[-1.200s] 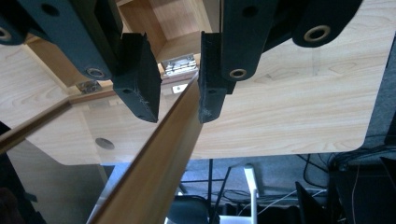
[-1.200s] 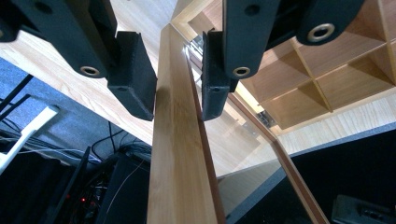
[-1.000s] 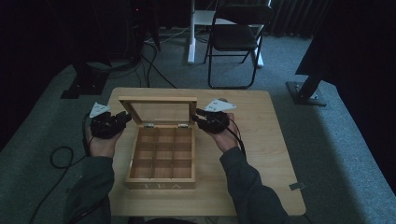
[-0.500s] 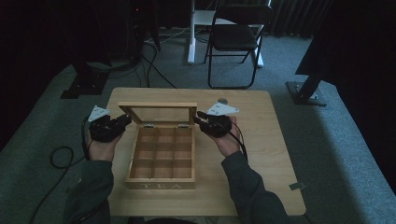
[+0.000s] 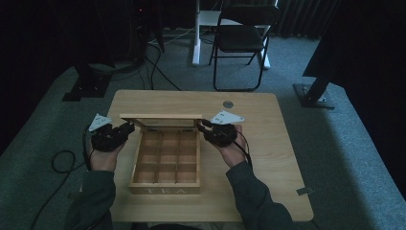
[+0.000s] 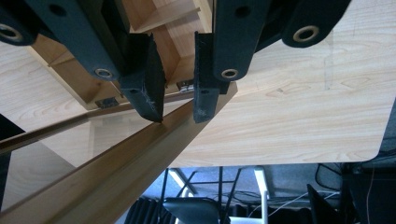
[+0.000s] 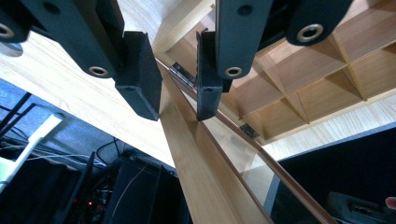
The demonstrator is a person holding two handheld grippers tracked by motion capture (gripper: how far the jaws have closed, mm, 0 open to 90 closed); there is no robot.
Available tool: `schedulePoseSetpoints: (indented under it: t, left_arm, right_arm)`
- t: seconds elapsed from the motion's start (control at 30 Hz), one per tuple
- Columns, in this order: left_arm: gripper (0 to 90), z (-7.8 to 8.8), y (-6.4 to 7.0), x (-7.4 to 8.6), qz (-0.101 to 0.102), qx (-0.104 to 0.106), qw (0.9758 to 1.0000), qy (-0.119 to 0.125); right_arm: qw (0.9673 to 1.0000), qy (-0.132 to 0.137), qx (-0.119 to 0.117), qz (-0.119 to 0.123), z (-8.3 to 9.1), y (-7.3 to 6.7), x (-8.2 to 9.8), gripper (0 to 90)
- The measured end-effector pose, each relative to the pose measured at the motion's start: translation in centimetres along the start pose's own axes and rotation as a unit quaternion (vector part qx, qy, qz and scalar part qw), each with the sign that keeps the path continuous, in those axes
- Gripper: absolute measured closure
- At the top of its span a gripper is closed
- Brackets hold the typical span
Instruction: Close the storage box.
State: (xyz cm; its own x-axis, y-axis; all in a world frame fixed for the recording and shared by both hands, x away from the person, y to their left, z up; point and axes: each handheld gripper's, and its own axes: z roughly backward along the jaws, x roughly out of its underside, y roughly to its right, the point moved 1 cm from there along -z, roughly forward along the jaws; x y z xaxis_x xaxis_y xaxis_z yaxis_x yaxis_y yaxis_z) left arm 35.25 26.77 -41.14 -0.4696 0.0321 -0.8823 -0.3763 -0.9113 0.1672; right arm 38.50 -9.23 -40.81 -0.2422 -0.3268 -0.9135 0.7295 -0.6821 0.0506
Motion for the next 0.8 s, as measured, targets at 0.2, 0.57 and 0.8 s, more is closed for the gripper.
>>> schedulePoseSetpoints:
  t: [0.2, 0.57, 0.8]
  left_arm:
    - [74.6, 0.3, 0.1, 0.4, -0.001, 0.002, 1.0000, -0.003]
    - [74.6, 0.7, 0.4, 1.3, -0.001, 0.007, 0.9999, -0.009]
    - [74.6, 0.9, 0.5, 1.7, 0.000, 0.007, 0.9999, -0.010]
  right_arm:
    - [1.0000, 0.004, -0.001, -0.005, 0.6, -0.5, 0.2, 70.5]
    - [0.9999, 0.001, -0.006, -0.013, 1.1, -1.3, 0.9, 70.0]
    - [0.9998, -0.002, -0.007, -0.019, 1.2, -1.6, 1.3, 69.5]
